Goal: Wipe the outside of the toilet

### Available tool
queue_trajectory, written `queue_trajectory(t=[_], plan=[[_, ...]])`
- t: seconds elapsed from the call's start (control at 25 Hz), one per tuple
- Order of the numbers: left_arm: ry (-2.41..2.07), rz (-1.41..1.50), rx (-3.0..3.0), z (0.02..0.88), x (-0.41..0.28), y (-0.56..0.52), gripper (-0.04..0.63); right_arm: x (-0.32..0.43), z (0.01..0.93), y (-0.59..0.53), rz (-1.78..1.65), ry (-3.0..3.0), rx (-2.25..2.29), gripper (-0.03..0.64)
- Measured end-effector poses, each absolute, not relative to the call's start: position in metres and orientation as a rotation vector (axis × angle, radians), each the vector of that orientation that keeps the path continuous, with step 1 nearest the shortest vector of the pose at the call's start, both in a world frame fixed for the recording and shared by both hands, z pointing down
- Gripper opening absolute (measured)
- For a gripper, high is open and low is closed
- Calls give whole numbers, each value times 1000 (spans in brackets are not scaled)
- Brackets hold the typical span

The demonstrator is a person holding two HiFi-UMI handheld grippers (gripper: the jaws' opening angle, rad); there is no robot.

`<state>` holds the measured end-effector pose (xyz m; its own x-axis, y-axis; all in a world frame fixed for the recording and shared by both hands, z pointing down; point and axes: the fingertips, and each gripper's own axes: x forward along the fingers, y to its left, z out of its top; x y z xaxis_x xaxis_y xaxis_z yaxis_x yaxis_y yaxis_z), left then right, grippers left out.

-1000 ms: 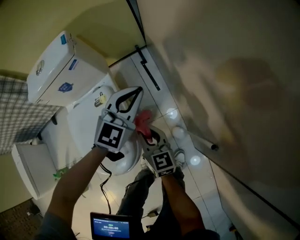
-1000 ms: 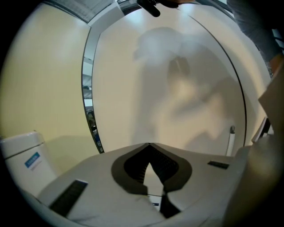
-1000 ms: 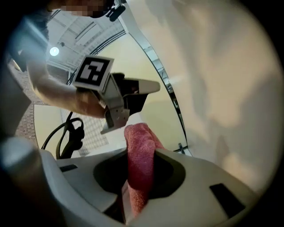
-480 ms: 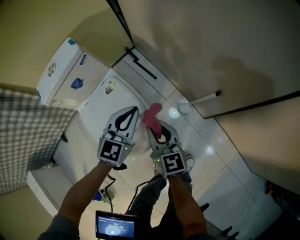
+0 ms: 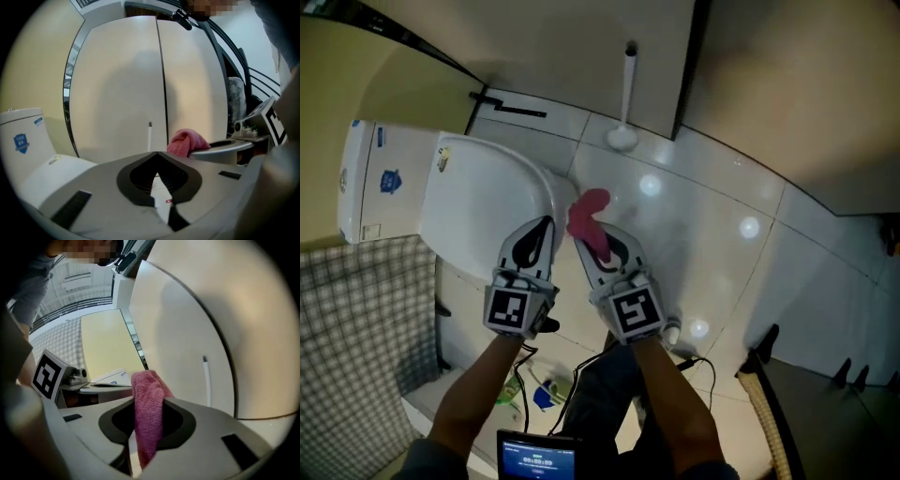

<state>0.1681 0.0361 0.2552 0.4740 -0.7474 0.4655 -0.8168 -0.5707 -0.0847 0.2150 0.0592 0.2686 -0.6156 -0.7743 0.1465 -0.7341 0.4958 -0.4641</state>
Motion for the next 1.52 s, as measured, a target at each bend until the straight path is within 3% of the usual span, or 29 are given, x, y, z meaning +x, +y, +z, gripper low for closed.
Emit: queue_trajectory(t=[0.28,0.76,1.16,1.52], plan=[[-1162,762,2611,324,194,137,20,213,362,107,-831,2487,-1419,86],[-1070,840,2656,462,115,169,20,135,479,55,-559,2473,-1472,86],[-1212,850,2654,482,39,164,20,68,498,103,-604,2435,-1425,86],[-1246,889,2620,491,18,180,18,20,523,182,-805,2486,-1332,86]])
